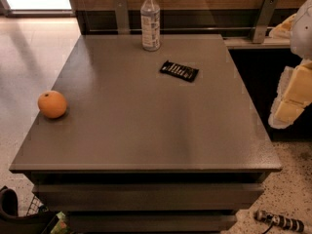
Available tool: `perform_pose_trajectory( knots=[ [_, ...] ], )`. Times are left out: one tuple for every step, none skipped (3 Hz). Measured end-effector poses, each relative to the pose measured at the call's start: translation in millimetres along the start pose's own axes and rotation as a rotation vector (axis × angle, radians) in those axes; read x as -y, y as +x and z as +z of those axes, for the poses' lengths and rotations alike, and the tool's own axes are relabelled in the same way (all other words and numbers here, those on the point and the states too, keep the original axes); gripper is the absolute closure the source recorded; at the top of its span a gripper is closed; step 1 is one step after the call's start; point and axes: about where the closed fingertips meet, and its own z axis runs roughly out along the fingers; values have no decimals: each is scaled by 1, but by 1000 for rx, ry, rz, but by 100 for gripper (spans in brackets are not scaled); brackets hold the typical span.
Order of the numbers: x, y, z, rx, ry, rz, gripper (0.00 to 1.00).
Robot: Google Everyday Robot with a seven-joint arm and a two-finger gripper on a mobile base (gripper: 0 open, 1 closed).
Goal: Move rxbar chocolate near orange
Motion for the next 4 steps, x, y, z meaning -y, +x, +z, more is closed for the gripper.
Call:
perform_pose_trajectory(
  knots=[
    [0, 0, 0, 0, 0, 0, 0],
    [15, -1, 1, 38, 24, 3, 0],
    [63, 3, 13, 114, 61, 45, 0],
    [134, 2, 36, 311, 104, 156, 0]
  ],
)
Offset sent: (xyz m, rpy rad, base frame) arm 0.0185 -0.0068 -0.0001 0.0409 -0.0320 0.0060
